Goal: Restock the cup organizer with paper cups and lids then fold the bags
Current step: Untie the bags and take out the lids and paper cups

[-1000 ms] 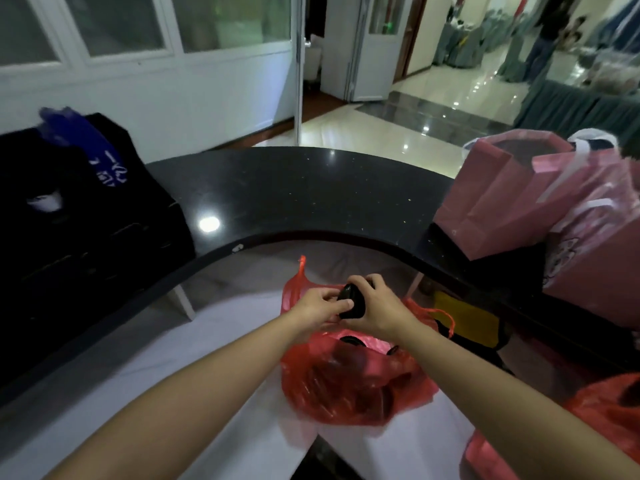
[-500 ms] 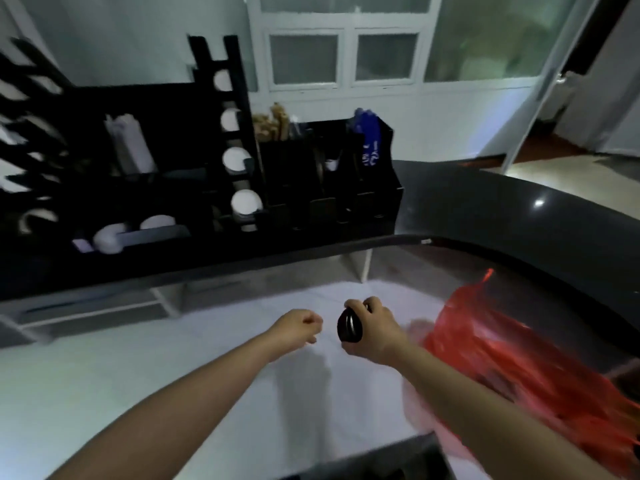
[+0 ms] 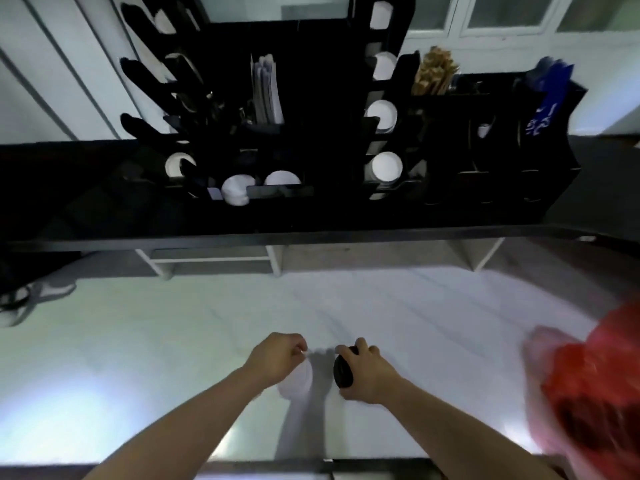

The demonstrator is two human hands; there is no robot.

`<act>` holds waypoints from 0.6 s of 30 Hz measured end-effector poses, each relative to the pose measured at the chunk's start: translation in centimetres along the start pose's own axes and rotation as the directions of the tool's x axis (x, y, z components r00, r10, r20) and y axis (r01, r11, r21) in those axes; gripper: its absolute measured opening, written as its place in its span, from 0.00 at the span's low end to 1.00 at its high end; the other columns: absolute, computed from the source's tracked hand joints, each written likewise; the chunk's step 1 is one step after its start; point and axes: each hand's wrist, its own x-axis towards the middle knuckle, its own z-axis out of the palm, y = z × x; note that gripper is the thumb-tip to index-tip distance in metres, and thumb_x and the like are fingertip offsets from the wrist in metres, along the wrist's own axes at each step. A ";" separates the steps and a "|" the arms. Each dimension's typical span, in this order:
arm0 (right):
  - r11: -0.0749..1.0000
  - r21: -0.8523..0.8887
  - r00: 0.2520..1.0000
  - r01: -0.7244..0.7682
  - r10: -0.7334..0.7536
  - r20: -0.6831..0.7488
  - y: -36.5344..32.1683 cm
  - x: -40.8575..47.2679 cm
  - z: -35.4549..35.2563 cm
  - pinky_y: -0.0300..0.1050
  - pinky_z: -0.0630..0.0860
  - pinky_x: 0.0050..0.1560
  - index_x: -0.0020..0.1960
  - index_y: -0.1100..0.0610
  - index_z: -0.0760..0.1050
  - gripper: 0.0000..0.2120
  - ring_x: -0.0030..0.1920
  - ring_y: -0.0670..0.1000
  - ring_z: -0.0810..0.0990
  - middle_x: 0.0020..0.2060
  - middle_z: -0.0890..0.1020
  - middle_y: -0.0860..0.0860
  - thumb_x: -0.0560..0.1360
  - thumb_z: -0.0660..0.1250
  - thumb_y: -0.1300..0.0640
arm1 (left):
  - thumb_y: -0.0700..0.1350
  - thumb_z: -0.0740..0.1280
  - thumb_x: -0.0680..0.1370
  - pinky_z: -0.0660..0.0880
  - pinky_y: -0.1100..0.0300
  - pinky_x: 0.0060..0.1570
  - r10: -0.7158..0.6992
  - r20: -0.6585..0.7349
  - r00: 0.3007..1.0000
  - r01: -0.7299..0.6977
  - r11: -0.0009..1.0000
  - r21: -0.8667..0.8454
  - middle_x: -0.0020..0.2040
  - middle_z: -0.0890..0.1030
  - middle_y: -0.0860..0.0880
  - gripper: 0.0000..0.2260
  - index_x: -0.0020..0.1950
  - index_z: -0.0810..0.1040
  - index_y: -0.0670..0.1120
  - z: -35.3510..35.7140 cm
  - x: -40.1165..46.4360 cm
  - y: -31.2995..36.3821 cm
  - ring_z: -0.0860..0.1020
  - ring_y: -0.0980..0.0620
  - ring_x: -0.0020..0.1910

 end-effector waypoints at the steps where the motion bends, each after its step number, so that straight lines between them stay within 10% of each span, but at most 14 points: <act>1: 1.000 -0.025 1.000 0.000 0.000 0.000 -0.4 0.3 1.0 0.57 0.75 0.60 0.75 0.43 0.55 0.40 0.64 0.63 0.66 0.69 0.62 0.56 0.69 0.71 0.43 | 0.48 0.65 0.79 0.76 0.60 0.51 0.015 0.005 1.000 -0.016 1.000 0.021 0.54 0.85 0.53 0.10 0.58 0.82 0.53 0.4 0.0 -0.6 0.81 0.53 0.53; 9: 0.994 -0.108 0.995 -0.024 0.013 -0.095 -1.8 0.3 2.9 0.64 0.59 0.72 0.78 0.39 0.48 0.42 0.75 0.63 0.59 0.78 0.54 0.54 0.69 0.58 0.25 | 0.48 0.61 0.82 0.65 0.54 0.37 0.219 -0.001 0.976 -0.218 0.971 0.099 0.39 0.79 0.46 0.13 0.37 0.70 0.50 1.7 0.3 -0.9 0.75 0.47 0.40; 14: 0.995 -0.010 0.959 -0.100 0.094 -0.267 2.0 -1.6 -1.2 0.54 0.68 0.67 0.74 0.49 0.66 0.26 0.70 0.58 0.70 0.75 0.66 0.53 0.82 0.52 0.36 | 0.48 0.56 0.82 0.70 0.53 0.40 0.308 0.068 0.949 -0.314 0.942 0.119 0.36 0.74 0.52 0.14 0.37 0.70 0.49 1.2 4.0 3.8 0.75 0.48 0.40; 18: 0.960 0.121 0.874 -0.253 0.280 -0.396 9.9 -6.8 -4.3 0.52 0.74 0.60 0.64 0.50 0.76 0.33 0.62 0.56 0.77 0.65 0.75 0.50 0.78 0.45 0.31 | 0.46 0.58 0.76 0.69 0.55 0.34 0.377 0.172 0.910 -0.394 0.916 0.077 0.32 0.73 0.53 0.12 0.32 0.67 0.47 2.6 7.3 11.3 0.73 0.50 0.34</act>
